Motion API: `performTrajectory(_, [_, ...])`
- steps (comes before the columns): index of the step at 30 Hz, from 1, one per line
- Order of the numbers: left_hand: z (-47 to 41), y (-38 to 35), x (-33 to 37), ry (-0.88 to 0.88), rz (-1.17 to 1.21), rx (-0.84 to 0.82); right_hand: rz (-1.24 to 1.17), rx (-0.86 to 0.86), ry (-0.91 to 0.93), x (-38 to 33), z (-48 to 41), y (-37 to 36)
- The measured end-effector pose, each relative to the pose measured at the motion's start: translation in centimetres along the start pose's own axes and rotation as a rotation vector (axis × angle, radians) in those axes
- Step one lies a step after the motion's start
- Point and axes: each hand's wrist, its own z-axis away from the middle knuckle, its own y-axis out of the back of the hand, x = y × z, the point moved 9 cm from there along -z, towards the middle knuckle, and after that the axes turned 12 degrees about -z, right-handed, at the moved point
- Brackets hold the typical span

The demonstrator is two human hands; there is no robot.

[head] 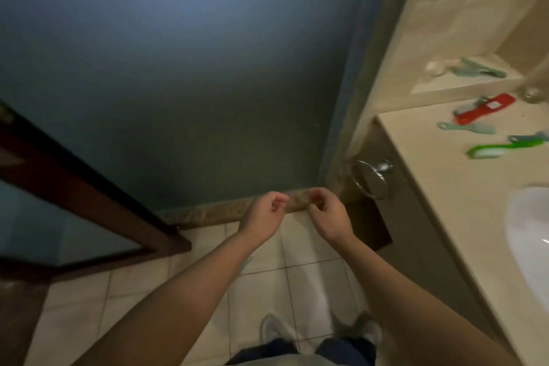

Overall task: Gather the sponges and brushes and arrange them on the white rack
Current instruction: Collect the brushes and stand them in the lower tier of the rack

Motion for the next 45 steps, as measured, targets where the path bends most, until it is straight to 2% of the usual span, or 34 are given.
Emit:
performTrajectory(10, [5.3, 6.0, -14.0, 0.358, 0.119, 0.161, 0.128, -0.354, -0.011, -1.0, -0.4, -14.9])
performTrajectory(19, [7.0, 4.7, -22.3, 0.655, 0.304, 0.316, 0.258, -0.673, -0.107, 3.4, -2.8, -24.2])
performTrajectory(24, [6.6, 2.7, -27.1, 0.835, 0.372, 0.383, 0.356, -0.817, -0.088, 7.0, -5.5, -29.6])
performTrajectory(29, [5.0, -3.1, -34.1, 0.961, 0.430, 0.396, 0.442, -0.935, -0.101, 14.8, -8.1, -35.3])
performTrajectory(38, [-0.7, -16.6, -49.5, 1.061, 0.494, 0.376, 0.537, -0.892, -0.179, 33.8, -12.9, -42.2])
performTrajectory(45, [-4.2, -25.1, -59.6, 1.111, 0.501, 0.391, 0.575, -0.935, -0.116, 45.0, -14.2, -49.4])
